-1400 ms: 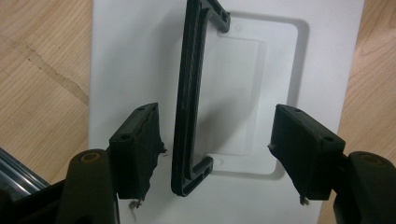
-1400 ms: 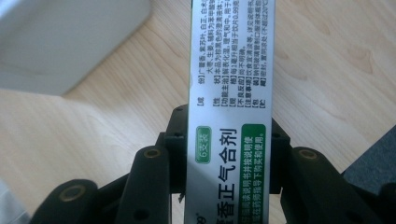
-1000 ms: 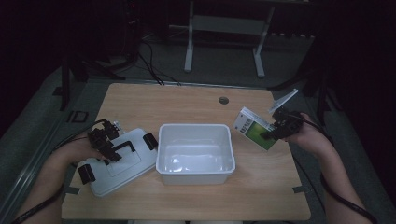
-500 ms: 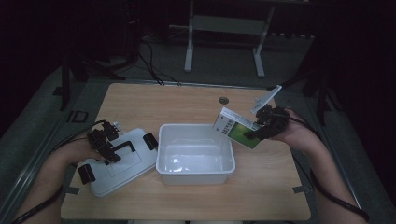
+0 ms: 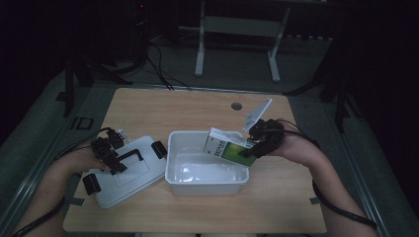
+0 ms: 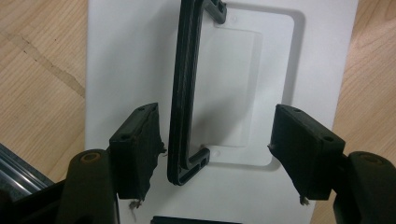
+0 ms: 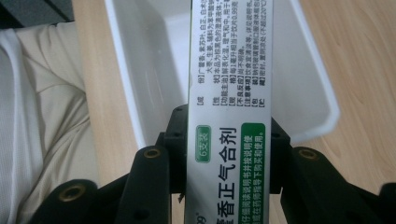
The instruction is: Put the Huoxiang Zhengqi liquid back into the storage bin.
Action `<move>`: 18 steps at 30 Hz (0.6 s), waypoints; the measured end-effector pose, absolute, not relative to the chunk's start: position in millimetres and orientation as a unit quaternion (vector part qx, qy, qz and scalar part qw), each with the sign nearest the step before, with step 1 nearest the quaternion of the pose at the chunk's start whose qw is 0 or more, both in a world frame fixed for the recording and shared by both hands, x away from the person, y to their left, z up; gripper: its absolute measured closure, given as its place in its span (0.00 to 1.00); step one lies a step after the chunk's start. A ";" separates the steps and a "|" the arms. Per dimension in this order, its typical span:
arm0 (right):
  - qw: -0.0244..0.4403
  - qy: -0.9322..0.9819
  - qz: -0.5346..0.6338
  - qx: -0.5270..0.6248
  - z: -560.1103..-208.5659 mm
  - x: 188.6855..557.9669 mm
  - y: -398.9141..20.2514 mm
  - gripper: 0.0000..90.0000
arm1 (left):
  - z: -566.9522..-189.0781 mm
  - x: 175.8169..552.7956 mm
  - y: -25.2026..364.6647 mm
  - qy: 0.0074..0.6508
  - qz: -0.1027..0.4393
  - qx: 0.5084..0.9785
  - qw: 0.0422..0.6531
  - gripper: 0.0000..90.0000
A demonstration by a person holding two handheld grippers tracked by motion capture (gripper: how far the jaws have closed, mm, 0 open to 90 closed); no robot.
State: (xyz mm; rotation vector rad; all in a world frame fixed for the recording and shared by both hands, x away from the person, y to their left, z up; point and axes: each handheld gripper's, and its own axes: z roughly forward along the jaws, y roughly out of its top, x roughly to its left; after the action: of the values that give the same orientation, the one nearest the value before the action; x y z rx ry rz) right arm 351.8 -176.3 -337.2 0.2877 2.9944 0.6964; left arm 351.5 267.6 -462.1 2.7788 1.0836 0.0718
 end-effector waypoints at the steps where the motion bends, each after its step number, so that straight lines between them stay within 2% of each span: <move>1: 0.025 0.970 0.225 0.088 -338.0 351.1 -173.6 0.71 | -462.1 351.5 267.7 0.362 0.023 0.929 0.078 0.37; 18: 0.005 0.978 0.202 0.042 -356.9 346.3 -141.1 0.71 | -464.2 351.6 268.7 0.361 0.024 0.929 0.078 0.37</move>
State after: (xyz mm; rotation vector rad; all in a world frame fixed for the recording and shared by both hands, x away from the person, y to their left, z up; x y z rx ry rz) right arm 346.3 -141.1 -356.9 0.1300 3.0641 0.6332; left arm 351.6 268.7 -464.2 2.7822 1.0808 0.0720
